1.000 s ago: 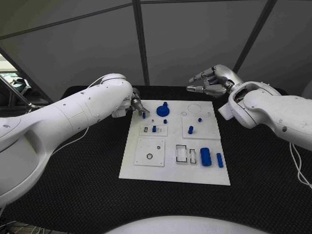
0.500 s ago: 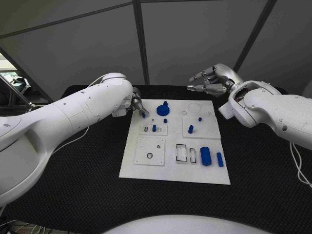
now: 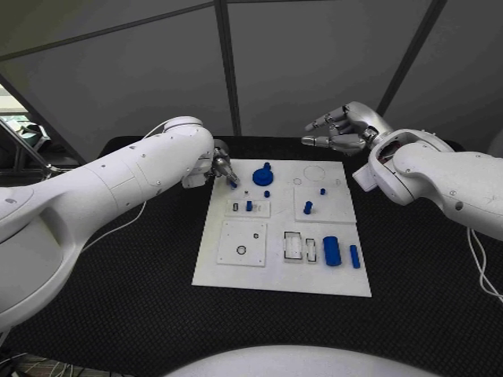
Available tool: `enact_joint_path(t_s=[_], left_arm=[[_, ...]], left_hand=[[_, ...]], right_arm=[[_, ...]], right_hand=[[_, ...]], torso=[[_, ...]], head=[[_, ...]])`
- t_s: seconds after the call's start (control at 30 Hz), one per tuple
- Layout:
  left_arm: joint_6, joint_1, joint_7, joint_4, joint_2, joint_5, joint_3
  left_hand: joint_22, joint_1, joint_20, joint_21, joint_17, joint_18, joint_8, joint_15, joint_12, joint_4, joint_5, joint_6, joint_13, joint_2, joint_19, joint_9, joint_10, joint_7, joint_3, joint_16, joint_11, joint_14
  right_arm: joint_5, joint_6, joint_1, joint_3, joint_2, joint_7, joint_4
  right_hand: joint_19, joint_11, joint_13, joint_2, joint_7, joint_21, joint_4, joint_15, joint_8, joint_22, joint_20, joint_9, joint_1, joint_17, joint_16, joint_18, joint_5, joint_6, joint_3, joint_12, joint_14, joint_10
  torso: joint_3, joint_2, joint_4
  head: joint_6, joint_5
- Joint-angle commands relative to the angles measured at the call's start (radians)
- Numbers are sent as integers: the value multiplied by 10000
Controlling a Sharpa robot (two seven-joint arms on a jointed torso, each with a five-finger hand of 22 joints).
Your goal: Assemble the parts on the task board
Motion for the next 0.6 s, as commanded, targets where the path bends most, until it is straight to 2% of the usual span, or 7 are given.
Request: enact_joint_path(t_s=[0.03,0.07,0.1,0.13,0.23,0.4,0.6], left_arm=[[-253,16,292,3,-21,255,2],[-268,16,309,17,-37,269,2],[-283,16,321,39,-59,291,2],[-305,16,326,68,-89,330,1],[-430,16,316,232,-231,539,1],[-819,16,299,807,-635,790,-1],[-1559,-2,238,2004,-1368,1016,-10]], left_hand=[[29,190,1,-39,2336,145,66,37,-36,-588,37,-57,1131,240,17,48,-26,41,892,47,30,948],[41,136,6,-42,2338,145,77,32,-48,-695,-461,-65,1126,232,14,68,-29,43,1245,49,25,949],[61,-129,13,-51,2336,154,100,87,-57,-838,-785,-84,1124,58,11,108,-22,50,1867,48,47,948],[71,-215,27,-52,2335,151,133,74,-60,-883,-828,-50,1122,23,13,134,-19,63,2083,47,34,948],[121,-652,30,-49,2341,152,269,59,-45,-1049,-670,10,1128,-214,32,286,13,67,2862,54,23,952],[230,-1160,10,-6,2378,131,475,13,-1,-1247,-73,68,1143,-488,101,553,79,25,3617,91,-5,971],[319,-1407,-25,39,2415,117,592,-21,-7,-1378,286,142,1133,-639,168,695,117,-23,3948,126,-44,989]], right_arm=[[25,2,22,8,-2,82,7],[25,6,22,8,-5,80,8],[26,9,22,8,-9,79,9],[26,13,22,8,-13,77,11],[26,22,22,8,-28,71,19],[26,24,22,8,-60,65,29],[26,26,22,8,-104,57,41]], right_hand=[[630,-44,9,110,-3,-52,-49,-79,-40,1949,-63,12,19,9,-22,110,56,62,-33,5,442,-1],[630,-44,9,110,-3,-52,-49,-79,-40,1949,-63,12,19,9,-22,110,56,62,-33,5,442,-1],[630,-44,9,110,-3,-52,-49,-79,-40,1949,-63,12,19,9,-22,110,56,62,-33,5,442,-1],[630,-44,9,110,-3,-52,-49,-79,-40,1949,-63,12,19,9,-22,110,56,62,-33,5,442,-1],[630,-44,9,110,-3,-52,-49,-79,-40,1949,-63,12,19,9,-22,110,56,62,-33,5,442,-1],[636,-44,22,114,-3,-45,-50,-79,-40,1960,-63,13,16,17,-18,107,60,64,-34,17,444,7],[636,-44,22,114,-3,-45,-50,-79,-40,1960,-63,13,16,17,-18,107,60,64,-34,17,444,7]], torso=[[3,0,-7],[3,0,-7],[0,0,-7],[2,-1,-5],[6,-5,-2],[6,-10,20],[11,-11,29]], head=[[-5,9],[-5,9],[-8,22],[-9,25],[2,54],[-8,50],[-14,90]])
